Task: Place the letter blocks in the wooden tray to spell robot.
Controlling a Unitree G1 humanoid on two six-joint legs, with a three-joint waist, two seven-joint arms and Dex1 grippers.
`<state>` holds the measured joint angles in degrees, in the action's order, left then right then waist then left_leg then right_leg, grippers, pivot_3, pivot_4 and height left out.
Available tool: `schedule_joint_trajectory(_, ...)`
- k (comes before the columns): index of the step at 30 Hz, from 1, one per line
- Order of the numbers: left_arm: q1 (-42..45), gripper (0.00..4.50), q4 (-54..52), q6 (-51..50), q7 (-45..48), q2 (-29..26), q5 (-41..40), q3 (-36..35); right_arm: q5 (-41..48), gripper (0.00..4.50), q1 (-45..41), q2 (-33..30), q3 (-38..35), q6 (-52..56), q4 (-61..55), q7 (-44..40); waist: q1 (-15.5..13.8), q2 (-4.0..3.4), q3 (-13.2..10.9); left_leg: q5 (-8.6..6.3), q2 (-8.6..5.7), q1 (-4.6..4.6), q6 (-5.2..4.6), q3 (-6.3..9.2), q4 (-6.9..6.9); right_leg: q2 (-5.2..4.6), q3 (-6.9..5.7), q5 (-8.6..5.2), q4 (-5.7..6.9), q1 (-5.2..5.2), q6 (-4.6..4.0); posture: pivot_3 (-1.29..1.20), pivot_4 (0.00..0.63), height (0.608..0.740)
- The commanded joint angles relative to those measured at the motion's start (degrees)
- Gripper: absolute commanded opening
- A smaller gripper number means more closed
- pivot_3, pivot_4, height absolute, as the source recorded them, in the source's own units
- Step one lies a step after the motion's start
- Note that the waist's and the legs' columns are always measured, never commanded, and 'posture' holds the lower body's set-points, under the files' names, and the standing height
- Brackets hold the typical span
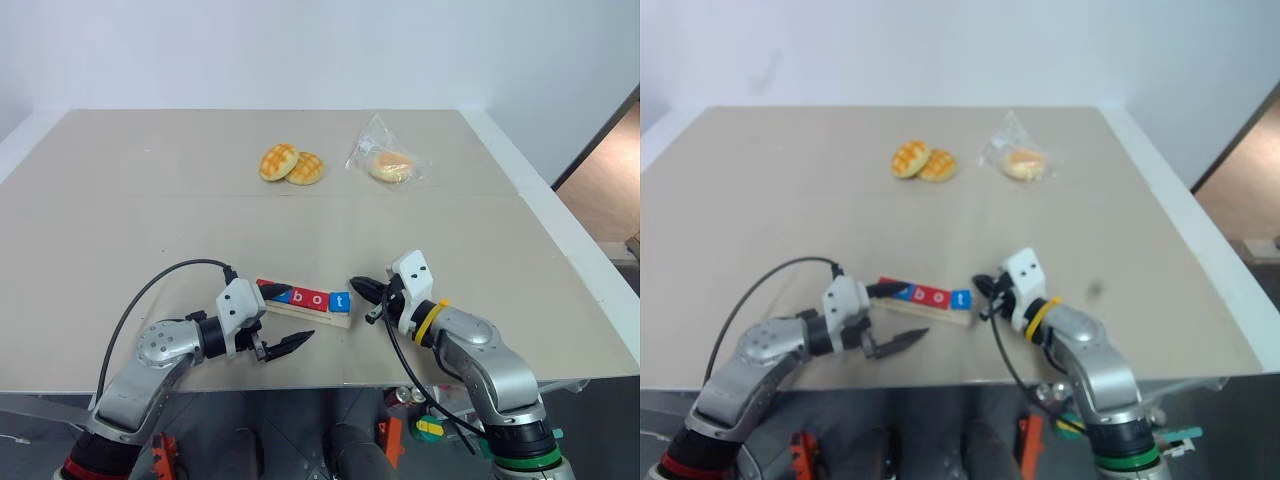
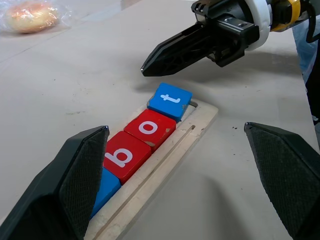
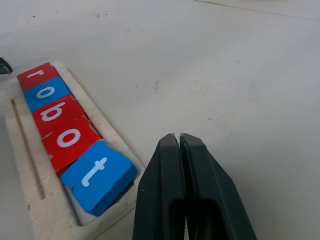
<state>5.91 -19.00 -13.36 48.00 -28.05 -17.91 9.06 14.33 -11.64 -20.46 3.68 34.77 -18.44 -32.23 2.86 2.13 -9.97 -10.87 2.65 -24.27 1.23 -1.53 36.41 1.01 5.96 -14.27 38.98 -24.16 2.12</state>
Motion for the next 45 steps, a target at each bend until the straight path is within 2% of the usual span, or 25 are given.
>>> schedule_joint_trajectory(1, 0.3, 4.50, -1.0, 1.3, 0.1, -0.1, 0.1, -0.2, 0.5, 0.06, 0.2, -0.8, 0.3, -0.9, -3.0, -0.3, 0.0, 0.00, 0.0, 0.00, 0.00, 0.00, 0.00, 0.00, 0.00, 0.00, 0.00, 0.00, 0.00, 0.00, -0.01, 0.00, 0.150, 0.740)
schedule_joint_trajectory(27, 1.0, 4.50, 0.3, 1.8, 0.4, -0.1, 0.3, -0.1, 3.3, 0.06, 2.6, -4.8, 2.1, 1.8, -6.8, -3.4, 0.0, 0.00, 0.0, 0.00, -0.01, 0.00, 0.00, 0.00, 0.00, -0.01, 0.00, -0.01, 0.00, 0.00, 0.00, 0.00, 0.150, 0.740)
schedule_joint_trajectory(31, 1.0, 4.50, 0.7, 2.1, -1.5, 0.2, 0.8, -1.5, 2.9, 0.06, 2.0, -4.5, 0.2, 0.3, -5.3, -2.0, 0.0, 0.01, 0.0, 0.00, -0.01, 0.00, 0.00, 0.00, 0.00, -0.01, 0.00, -0.01, 0.00, 0.00, 0.00, 0.00, 0.150, 0.740)
schedule_joint_trajectory(35, 0.5, 4.50, 1.2, 0.0, -5.7, -0.3, -2.7, -9.8, 5.2, 1.14, -1.3, -4.8, -6.2, -0.2, -0.2, -1.2, 0.0, 0.01, 0.0, 0.00, 0.00, 0.00, 0.00, 0.00, 0.02, 0.00, 0.00, 0.02, 0.00, 0.00, 0.01, 0.00, 0.150, 0.740)
schedule_joint_trajectory(38, 0.7, 4.50, 2.8, -2.1, -7.1, -1.5, -4.8, -15.0, 6.5, 2.20, -3.7, -7.6, -7.9, -1.8, 4.0, -5.6, 0.0, 0.01, 0.0, 0.01, 0.00, 0.02, -0.01, -0.01, 0.04, 0.00, -0.02, 0.05, 0.00, 0.02, -0.01, 0.00, 0.150, 0.740)
schedule_joint_trajectory(41, 1.1, 4.50, 8.4, -1.3, -7.1, -4.9, -3.6, -19.8, 9.5, 3.27, -6.0, -12.2, -9.5, -2.3, 8.2, -13.2, 0.0, 0.01, 0.0, 0.01, 0.00, 0.02, -0.01, -0.01, 0.02, 0.00, -0.02, 0.02, -0.01, 0.02, -0.01, 0.00, 0.150, 0.740)
schedule_joint_trajectory(45, 1.4, 4.50, 10.0, -2.3, -8.1, -7.0, -2.6, -21.2, 11.7, 4.45, -5.8, -14.9, -9.6, -2.1, 9.7, -17.8, 0.0, 0.02, 0.0, -0.01, -0.01, 0.00, -0.02, 0.02, -0.05, 0.01, -0.04, -0.06, -0.01, 0.01, -0.01, 0.00, 0.150, 0.740)
